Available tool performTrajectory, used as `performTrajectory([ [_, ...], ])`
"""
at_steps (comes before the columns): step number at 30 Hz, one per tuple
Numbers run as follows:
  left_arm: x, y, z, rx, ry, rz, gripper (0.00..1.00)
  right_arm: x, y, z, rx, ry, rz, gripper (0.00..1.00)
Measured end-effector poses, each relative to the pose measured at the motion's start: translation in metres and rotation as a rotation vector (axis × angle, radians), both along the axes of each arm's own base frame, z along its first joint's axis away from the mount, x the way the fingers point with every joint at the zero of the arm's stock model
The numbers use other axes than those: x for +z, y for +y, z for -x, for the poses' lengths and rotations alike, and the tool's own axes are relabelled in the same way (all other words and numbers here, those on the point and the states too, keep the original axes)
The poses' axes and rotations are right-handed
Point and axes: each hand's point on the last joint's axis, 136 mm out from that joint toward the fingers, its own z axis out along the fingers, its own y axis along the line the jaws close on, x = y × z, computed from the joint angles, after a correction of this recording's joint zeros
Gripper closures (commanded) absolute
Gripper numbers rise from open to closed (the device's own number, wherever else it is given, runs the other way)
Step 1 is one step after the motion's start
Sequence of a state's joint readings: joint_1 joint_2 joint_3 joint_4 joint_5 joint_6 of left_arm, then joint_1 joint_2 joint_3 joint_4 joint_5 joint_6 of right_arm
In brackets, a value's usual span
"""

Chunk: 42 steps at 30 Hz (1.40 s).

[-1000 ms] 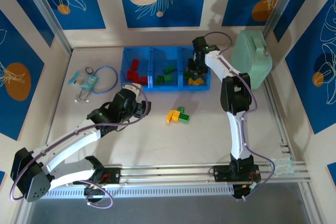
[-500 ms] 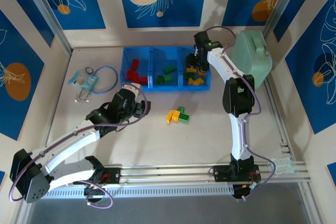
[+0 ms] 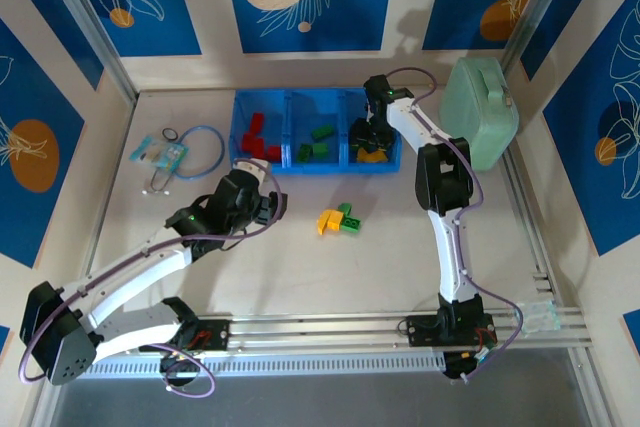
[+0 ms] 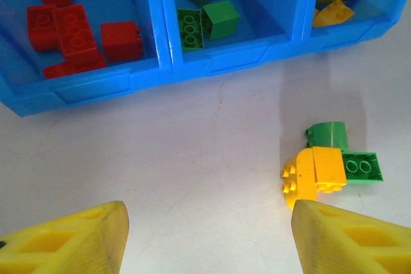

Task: Sort the legos into containers by color
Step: Pick up the lego from the container.

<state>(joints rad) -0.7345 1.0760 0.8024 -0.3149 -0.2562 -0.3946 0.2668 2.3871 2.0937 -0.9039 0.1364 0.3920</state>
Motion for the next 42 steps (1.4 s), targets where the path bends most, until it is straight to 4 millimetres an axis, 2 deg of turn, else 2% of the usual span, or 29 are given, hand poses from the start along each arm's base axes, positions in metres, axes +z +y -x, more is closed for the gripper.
performTrajectory([
  [7, -0.002, 0.0, 0.0, 0.0, 0.005, -0.004, 0.32, -0.008, 0.005, -0.005, 0.008, 0.024, -0.06, 0.38],
  [13, -0.002, 0.0, 0.0, 0.0, 0.005, -0.004, 0.32, -0.007, 0.008, -0.01, 0.004, 0.01, -0.098, 0.58],
  [18, -0.002, 0.0, 0.0, 0.0, 0.006, -0.005, 0.33, -0.005, 0.006, -0.015, -0.004, -0.012, -0.109, 0.68],
  [26, -0.004, -0.001, -0.001, 0.0, 0.01, -0.009, 0.33, 0.0, -0.001, -0.012, -0.016, -0.039, -0.092, 0.71],
  [30, -0.005, -0.001, -0.001, 0.0, 0.011, -0.009, 0.33, 0.013, -0.004, -0.01, -0.021, -0.058, -0.086, 0.73],
  [37, -0.004, -0.001, -0.001, 0.0, 0.01, -0.009, 0.33, 0.051, -0.004, -0.009, -0.027, -0.126, -0.106, 0.75],
  [42, -0.004, -0.001, -0.001, 0.001, 0.01, -0.01, 0.33, 0.067, -0.008, -0.008, -0.034, -0.158, -0.103, 0.76],
])
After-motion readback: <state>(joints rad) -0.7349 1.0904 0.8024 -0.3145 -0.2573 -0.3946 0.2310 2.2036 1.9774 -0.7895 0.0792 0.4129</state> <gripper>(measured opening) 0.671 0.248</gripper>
